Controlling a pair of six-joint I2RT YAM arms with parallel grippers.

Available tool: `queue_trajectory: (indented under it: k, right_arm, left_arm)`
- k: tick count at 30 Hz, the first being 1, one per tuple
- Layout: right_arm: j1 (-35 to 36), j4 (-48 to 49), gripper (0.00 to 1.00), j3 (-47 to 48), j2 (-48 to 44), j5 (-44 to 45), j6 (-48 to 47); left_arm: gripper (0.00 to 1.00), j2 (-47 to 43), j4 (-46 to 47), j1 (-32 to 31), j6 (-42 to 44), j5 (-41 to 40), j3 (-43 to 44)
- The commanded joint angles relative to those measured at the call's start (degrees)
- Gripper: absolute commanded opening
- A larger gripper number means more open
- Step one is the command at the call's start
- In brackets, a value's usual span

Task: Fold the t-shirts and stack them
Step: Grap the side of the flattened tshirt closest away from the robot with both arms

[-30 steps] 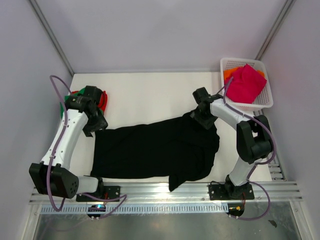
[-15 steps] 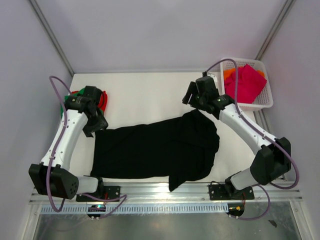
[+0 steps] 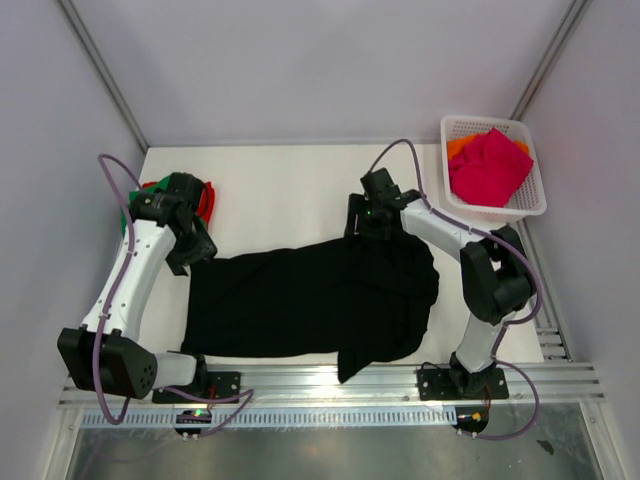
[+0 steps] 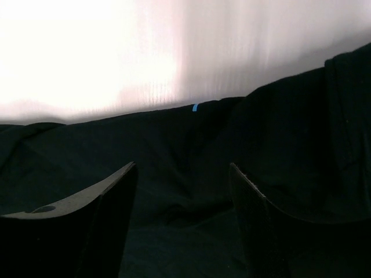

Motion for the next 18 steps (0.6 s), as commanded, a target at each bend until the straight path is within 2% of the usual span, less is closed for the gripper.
queue_trajectory:
  k: [1, 9, 18]
  right_arm:
    - [0.33, -0.22, 0.68, 4.17, 1.31, -2.47, -1.95]
    - [2.44, -0.40, 0.68, 6.37, 5.97, -8.71, -2.40]
    - [7.80, 0.22, 0.68, 6.11, 8.17, -9.86, -1.70]
  left_arm:
    - [0.57, -1.87, -0.24, -0.08, -0.88, -0.64, -0.53]
    - [0.57, -1.79, 0.02, -0.17, -1.76, 0.06, 0.00]
    - [0.57, -1.88, 0.29, -0.08, -2.29, -0.11, -0.09]
